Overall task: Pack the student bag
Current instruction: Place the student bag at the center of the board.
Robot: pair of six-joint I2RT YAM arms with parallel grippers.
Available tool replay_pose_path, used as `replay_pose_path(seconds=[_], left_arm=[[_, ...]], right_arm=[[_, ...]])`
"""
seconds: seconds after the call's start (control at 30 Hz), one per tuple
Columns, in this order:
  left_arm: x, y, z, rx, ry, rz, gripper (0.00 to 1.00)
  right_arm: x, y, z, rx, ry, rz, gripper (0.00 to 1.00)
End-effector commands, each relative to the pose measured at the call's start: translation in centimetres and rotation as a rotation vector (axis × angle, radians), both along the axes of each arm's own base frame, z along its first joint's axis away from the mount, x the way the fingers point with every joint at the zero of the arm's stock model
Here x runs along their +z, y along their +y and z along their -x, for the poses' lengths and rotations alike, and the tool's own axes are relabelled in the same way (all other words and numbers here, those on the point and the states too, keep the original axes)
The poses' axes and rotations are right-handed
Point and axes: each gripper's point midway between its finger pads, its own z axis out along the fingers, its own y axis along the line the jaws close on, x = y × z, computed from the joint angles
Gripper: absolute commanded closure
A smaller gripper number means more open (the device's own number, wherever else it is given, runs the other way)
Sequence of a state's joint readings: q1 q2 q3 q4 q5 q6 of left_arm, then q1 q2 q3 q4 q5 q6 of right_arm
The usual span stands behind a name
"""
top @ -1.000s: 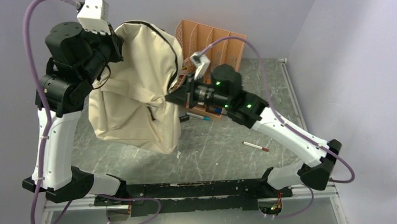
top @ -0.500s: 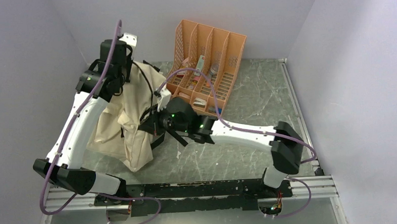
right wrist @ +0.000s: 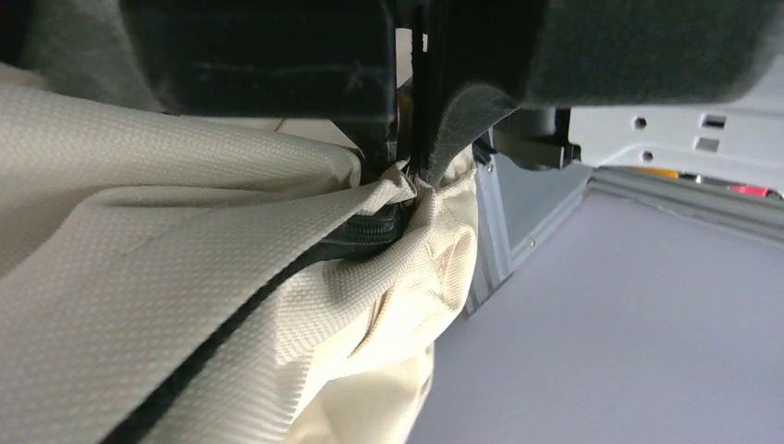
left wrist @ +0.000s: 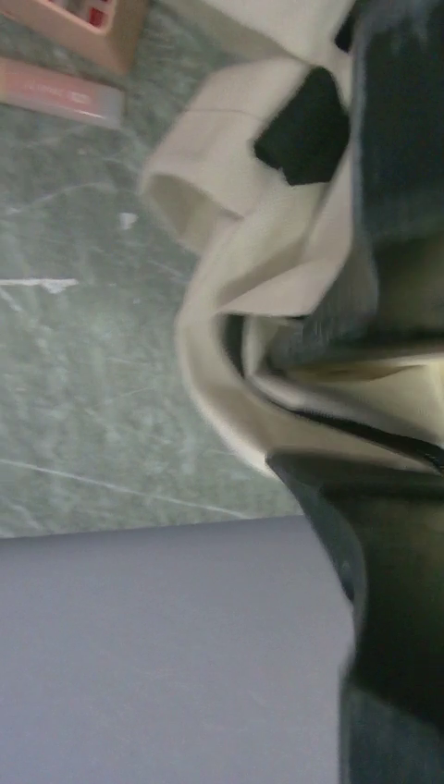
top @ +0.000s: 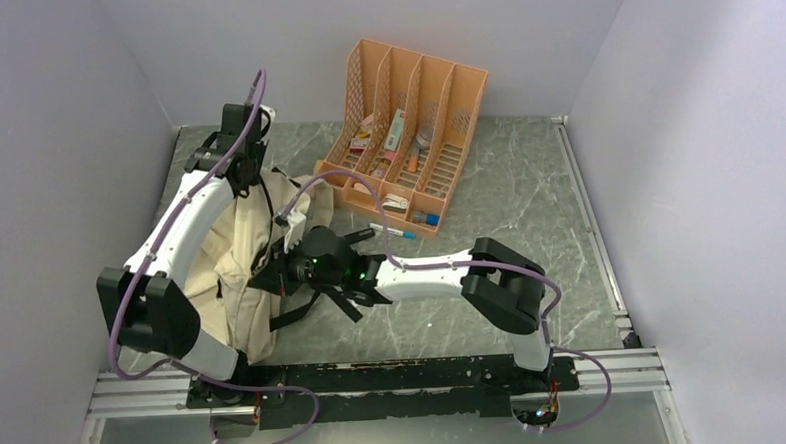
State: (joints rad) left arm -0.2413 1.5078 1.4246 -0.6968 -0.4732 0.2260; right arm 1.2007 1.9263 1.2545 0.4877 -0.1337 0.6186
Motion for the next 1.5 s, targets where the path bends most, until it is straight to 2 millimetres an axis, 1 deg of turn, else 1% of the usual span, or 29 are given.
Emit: replay_pose_path(seconds=[0.0, 0.07, 0.17, 0.27, 0.37, 0.43, 0.47, 0.53, 0.57, 0.6, 0.67, 0.77, 0.87, 0.93, 1.0, 1.03, 1.1, 1.2, 1.27, 1.33, 1.37, 1.47], left_arm=[[4.9, -1.3, -5.2, 0.036, -0.264, 0.141, 0.45], [5.3, -2.5, -5.0, 0.003, -0.262, 0.223, 0.28], [6.2, -3.4, -3.9, 0.001, -0.288, 0.327, 0.09], [7.6, -2.8, -1.7, 0.064, -0.349, 0.414, 0.04], [8.0, -1.7, 1.5, 0.161, -0.391, 0.507, 0.06], [7.1, -1.1, 4.0, 0.232, -0.389, 0.557, 0.06], [6.9, -0.8, 5.2, 0.271, -0.397, 0.578, 0.06], [6.1, 0.3, 7.7, 0.363, -0.417, 0.608, 0.06], [5.4, 0.9, 8.8, 0.423, -0.433, 0.629, 0.05], [4.2, 1.3, 9.9, 0.483, -0.435, 0.648, 0.06], [2.5, 2.2, 11.9, 0.611, -0.448, 0.687, 0.07], [-0.4, 3.4, 14.5, 0.801, -0.431, 0.699, 0.05], [-3.0, 4.7, 16.9, 0.953, -0.414, 0.66, 0.05], [-4.2, 5.3, 18.0, 1.024, -0.413, 0.636, 0.05], [-5.4, 5.7, 18.9, 1.081, -0.4, 0.608, 0.04], [-6.0, 5.9, 19.2, 1.103, -0.391, 0.592, 0.04], [-7.2, 6.1, 19.8, 1.14, -0.37, 0.562, 0.04], [-8.9, 6.0, 20.2, 1.159, -0.325, 0.537, 0.04], [-10.0, 5.6, 20.2, 1.161, -0.293, 0.537, 0.03], [-11.1, 5.3, 20.2, 1.165, -0.267, 0.54, 0.03], [-11.5, 5.3, 20.3, 1.167, -0.258, 0.537, 0.03], [-12.6, 5.3, 20.5, 1.17, -0.242, 0.521, 0.03]], right_arm=[[-6.3, -0.4, 10.8, 0.358, 0.074, 0.151, 1.0], [-7.1, -0.4, 10.5, 0.345, 0.075, 0.165, 1.0], [-7.5, -0.5, 9.9, 0.313, 0.068, 0.17, 1.0], [-7.2, -1.3, 8.9, 0.261, 0.052, 0.183, 0.94], [-7.0, -2.7, 8.0, 0.221, 0.047, 0.218, 0.81], [-6.3, -4.0, 7.1, 0.187, 0.035, 0.23, 0.68], [-5.7, -4.9, 6.7, 0.168, 0.03, 0.228, 0.63], [-4.1, -6.8, 5.4, 0.115, 0.009, 0.216, 0.53], [-3.3, -7.8, 4.7, 0.084, -0.006, 0.215, 0.49], [-2.4, -8.8, 3.7, 0.051, -0.024, 0.215, 0.46], [-0.6, -10.7, 2.1, -0.006, -0.058, 0.215, 0.42], [1.5, -13.3, -1.1, -0.107, -0.091, 0.231, 0.4], [2.3, -15.3, -4.8, -0.186, -0.098, 0.259, 0.38], [2.4, -15.9, -6.8, -0.212, -0.093, 0.266, 0.37], [2.3, -15.7, -8.5, -0.211, -0.083, 0.263, 0.36], [1.7, -15.3, -9.3, -0.206, -0.077, 0.278, 0.36], [1.9, -14.2, -10.9, -0.206, -0.088, 0.281, 0.35], [1.0, -12.7, -13.3, -0.212, -0.073, 0.291, 0.34], [-0.5, -11.6, -14.5, -0.19, -0.035, 0.31, 0.31], [-1.9, -10.8, -15.6, -0.19, -0.016, 0.33, 0.3], [-1.8, -10.2, -16.3, -0.19, -0.02, 0.325, 0.3], [-3.3, -9.1, -17.3, -0.172, 0.008, 0.343, 0.3]])
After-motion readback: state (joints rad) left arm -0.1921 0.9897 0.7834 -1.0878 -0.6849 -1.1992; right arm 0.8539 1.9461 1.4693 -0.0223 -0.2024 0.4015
